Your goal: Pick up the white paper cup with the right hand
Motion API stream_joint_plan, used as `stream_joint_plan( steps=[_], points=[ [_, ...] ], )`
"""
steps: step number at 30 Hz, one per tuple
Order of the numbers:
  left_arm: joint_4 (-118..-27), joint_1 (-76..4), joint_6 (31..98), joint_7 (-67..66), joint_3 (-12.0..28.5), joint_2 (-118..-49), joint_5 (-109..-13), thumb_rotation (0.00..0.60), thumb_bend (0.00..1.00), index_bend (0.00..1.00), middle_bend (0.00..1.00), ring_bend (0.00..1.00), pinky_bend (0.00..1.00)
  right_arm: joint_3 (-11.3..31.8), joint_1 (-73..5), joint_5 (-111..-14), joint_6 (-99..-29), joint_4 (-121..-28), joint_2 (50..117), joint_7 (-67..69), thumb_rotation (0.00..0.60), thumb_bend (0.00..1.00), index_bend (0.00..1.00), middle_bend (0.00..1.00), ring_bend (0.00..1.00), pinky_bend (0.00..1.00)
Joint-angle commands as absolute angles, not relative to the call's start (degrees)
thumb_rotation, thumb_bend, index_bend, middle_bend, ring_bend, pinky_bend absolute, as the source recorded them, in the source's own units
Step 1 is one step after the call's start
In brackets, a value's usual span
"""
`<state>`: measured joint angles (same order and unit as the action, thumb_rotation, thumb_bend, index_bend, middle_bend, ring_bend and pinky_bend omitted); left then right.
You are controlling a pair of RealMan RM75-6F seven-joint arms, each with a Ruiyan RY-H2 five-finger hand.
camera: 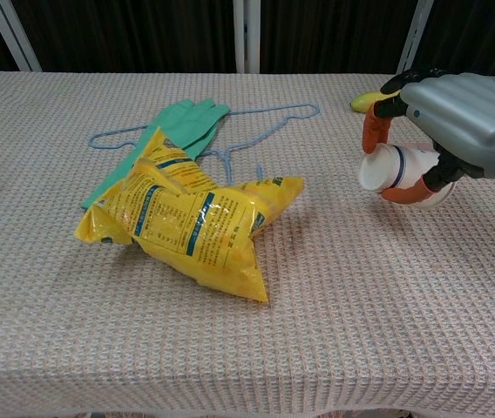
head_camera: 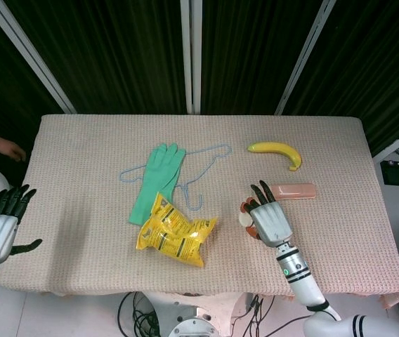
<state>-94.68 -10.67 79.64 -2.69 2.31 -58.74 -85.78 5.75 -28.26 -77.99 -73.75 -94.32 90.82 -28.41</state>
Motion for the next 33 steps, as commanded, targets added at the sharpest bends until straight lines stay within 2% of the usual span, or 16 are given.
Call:
stream_joint_plan(
  steps=[1,5,11,20,22,24,25,26,27,28,29,30,33],
  points=[
    [-94.65,-10.78,79.42,-2.86,2.26,-58.86,-85.75,0.600,0.04,0.00,0.00,0.00,0.00,5.72,-24.22,-82.81,-76.34,-94.31,88.66,8.74,0.600,0.18,0.48,0.55,0.10,0.00],
    [-94.63,-10.96,79.05,-3.38,2.24,-59.11,-85.63,0.600,0.04,0.00,0.00,0.00,0.00,5.44,-22.87,-79.04,-71.63,-91.34,87.20,25.12,0.600,0.19,0.48,0.55,0.10,0.00],
    [-94.75,-11.10,78.67,-4.11,2.25,-59.35,-85.25,0.600,0.04,0.00,0.00,0.00,0.00,3.94,-22.40,-82.84,-69.83,-84.69,87.25,39.03,0.600,0.18,0.48,0.55,0.10,0.00],
    [-94.64,-11.16,78.53,-4.13,2.24,-59.41,-85.09,0.600,0.04,0.00,0.00,0.00,0.00,1.73,-21.91,-87.87,-71.47,-78.14,88.90,41.60,0.600,0.18,0.49,0.54,0.10,0.00],
    [-94.68,-11.11,78.67,-3.93,2.24,-59.36,-85.17,0.600,0.04,0.00,0.00,0.00,0.00,0.81,-22.03,-89.51,-71.71,-77.01,88.96,42.06,0.600,0.16,0.46,0.53,0.09,0.00],
    [-94.73,-11.06,78.84,-3.74,2.21,-59.32,-85.35,0.600,0.04,0.00,0.00,0.00,0.00,-0.27,-22.29,-90.92,-71.38,-76.38,88.48,42.96,0.600,0.09,0.36,0.48,0.05,0.00],
    [-94.73,-11.04,78.90,-3.67,2.19,-59.30,-85.43,0.600,0.04,0.00,0.00,0.00,0.00,-0.71,-22.38,-91.51,-71.31,-76.24,88.17,43.29,0.600,0.06,0.28,0.43,0.03,0.00],
    [-94.73,-11.02,78.92,-3.62,2.17,-59.27,-85.47,0.600,0.04,0.00,0.00,0.00,0.00,-1.21,-22.45,-92.25,-71.41,-76.05,87.80,43.51,0.600,0.03,0.16,0.35,0.01,0.00],
    [-94.72,-11.01,78.90,-3.61,2.15,-59.26,-85.44,0.600,0.04,0.00,0.00,0.00,0.00,-1.53,-22.40,-92.74,-71.67,-75.99,87.52,43.55,0.600,0.01,0.10,0.29,0.00,0.00],
    [-94.71,-11.03,78.81,-3.62,2.15,-59.26,-85.36,0.600,0.04,0.00,0.00,0.00,0.00,-1.82,-22.26,-93.15,-72.04,-76.05,87.22,43.54,0.600,0.00,0.02,0.19,0.00,0.00],
    [-94.69,-11.06,78.68,-3.74,2.17,-59.28,-85.19,0.600,0.04,0.00,0.00,0.00,0.00,-2.23,-21.95,-93.83,-72.91,-76.29,86.75,43.41,0.600,0.00,0.00,0.10,0.00,0.00],
    [-94.70,-11.09,78.55,-3.86,2.17,-59.31,-85.06,0.600,0.04,0.00,0.00,0.00,0.00,-2.56,-21.61,-94.42,-73.78,-76.56,86.31,43.05,0.600,0.00,0.00,0.06,0.00,0.00],
    [-94.78,-11.17,78.35,-4.04,2.19,-59.33,-84.88,0.600,0.05,0.00,0.00,0.00,0.00,-3.77,-20.31,-96.40,-76.77,-77.32,84.63,40.58,0.600,0.00,0.00,0.00,0.00,0.00]
  ],
)
